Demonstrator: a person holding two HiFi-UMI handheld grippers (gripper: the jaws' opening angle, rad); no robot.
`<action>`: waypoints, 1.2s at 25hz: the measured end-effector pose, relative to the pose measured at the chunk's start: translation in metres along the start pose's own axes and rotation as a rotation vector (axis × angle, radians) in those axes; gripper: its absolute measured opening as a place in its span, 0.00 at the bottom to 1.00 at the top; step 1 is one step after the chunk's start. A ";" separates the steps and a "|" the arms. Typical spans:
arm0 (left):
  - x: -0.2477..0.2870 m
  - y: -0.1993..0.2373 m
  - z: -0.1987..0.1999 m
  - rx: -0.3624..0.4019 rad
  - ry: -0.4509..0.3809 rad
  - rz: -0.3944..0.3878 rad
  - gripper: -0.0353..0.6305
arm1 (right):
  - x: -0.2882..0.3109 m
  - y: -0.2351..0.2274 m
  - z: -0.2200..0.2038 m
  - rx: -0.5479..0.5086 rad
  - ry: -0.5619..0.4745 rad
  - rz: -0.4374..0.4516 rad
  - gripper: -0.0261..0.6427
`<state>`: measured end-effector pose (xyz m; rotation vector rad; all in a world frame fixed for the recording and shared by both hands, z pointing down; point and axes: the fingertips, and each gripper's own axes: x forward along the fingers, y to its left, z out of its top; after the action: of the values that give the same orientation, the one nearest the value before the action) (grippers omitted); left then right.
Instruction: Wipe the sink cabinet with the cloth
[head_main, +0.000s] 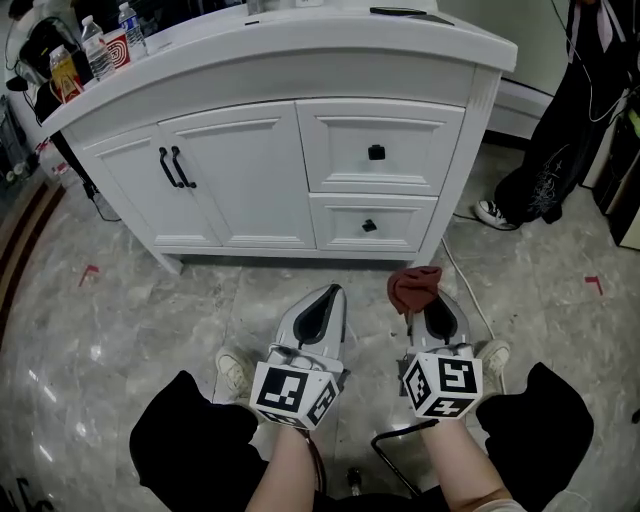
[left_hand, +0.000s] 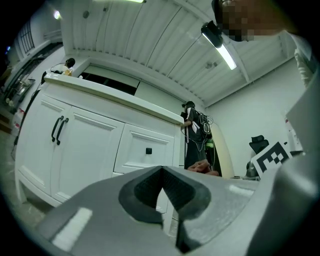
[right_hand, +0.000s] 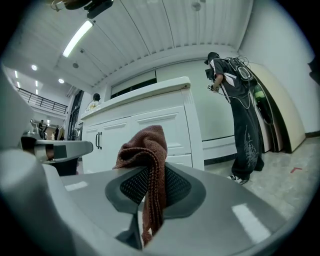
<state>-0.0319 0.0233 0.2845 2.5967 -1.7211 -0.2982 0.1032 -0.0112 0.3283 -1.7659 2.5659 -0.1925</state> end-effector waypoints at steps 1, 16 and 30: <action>-0.008 -0.003 0.004 0.000 0.000 0.005 0.05 | -0.008 0.002 -0.001 0.015 0.005 0.003 0.17; -0.074 -0.054 0.019 0.068 -0.001 0.006 0.05 | -0.084 0.019 -0.004 0.085 0.013 0.053 0.17; -0.080 -0.063 0.022 0.050 0.004 -0.006 0.05 | -0.095 0.032 0.003 0.076 0.000 0.070 0.17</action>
<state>-0.0080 0.1236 0.2675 2.6352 -1.7418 -0.2529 0.1078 0.0878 0.3169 -1.6482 2.5781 -0.2843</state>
